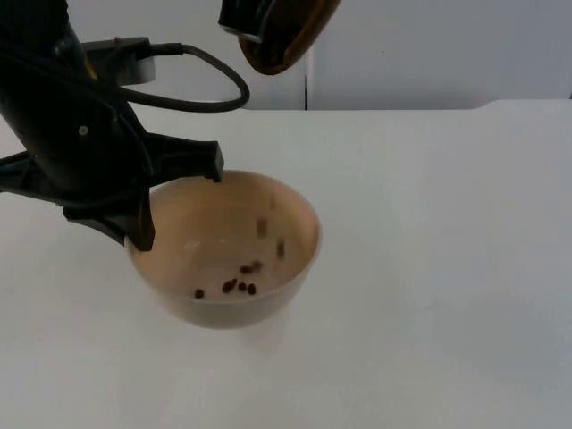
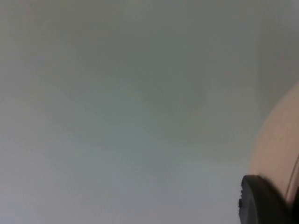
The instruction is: Pick up the bowl with the left hand and pour the coffee beans from the cup into the bowl with the right hand.
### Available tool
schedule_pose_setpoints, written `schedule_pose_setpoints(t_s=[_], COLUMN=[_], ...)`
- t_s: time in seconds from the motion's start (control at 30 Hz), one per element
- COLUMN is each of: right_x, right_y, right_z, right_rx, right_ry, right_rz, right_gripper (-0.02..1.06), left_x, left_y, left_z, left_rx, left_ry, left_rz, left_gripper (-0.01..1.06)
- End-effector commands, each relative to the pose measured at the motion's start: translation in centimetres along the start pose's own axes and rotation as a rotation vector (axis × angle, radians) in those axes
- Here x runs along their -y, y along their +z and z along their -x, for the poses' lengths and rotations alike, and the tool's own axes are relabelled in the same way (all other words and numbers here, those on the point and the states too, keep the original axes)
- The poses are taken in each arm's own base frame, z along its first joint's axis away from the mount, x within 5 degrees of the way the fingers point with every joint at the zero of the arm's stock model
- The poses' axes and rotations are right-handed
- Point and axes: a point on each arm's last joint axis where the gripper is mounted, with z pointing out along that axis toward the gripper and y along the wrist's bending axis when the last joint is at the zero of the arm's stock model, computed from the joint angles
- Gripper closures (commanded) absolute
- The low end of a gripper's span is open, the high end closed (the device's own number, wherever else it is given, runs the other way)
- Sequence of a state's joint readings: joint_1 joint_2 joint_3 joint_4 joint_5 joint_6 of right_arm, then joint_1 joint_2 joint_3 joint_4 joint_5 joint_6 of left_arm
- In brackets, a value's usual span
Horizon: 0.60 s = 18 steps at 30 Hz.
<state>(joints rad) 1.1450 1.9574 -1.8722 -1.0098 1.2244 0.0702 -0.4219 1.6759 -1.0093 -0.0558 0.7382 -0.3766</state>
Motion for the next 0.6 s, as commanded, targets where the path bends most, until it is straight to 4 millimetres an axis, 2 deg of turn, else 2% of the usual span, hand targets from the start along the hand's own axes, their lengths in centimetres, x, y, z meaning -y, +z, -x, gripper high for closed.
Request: schedule_pose_setpoints(t_s=[0.0, 0.13, 0.57], right_x=[0.6, 1.0, 0.5], right_y=[-0.5, -0.6, -1.9], right_z=[0.1, 0.2, 0.9], right_rx=[0.019, 0.024, 0.06], right_ry=[-0.012, -0.032, -0.086], right_rz=[-0.033, -0.085, -0.124], right_gripper=[1.04, 1.04, 1.04], left_x=[0.0, 0.0, 0.0], left_y=[-0.1, -0.1, -0.1], left_z=[0.2, 0.2, 0.2], left_rx=[0.012, 0.012, 0.014], left_ry=[-0.014, -0.014, -0.014], left_rz=[-0.012, -0.012, -0.012], left_gripper=[1.05, 1.05, 1.05])
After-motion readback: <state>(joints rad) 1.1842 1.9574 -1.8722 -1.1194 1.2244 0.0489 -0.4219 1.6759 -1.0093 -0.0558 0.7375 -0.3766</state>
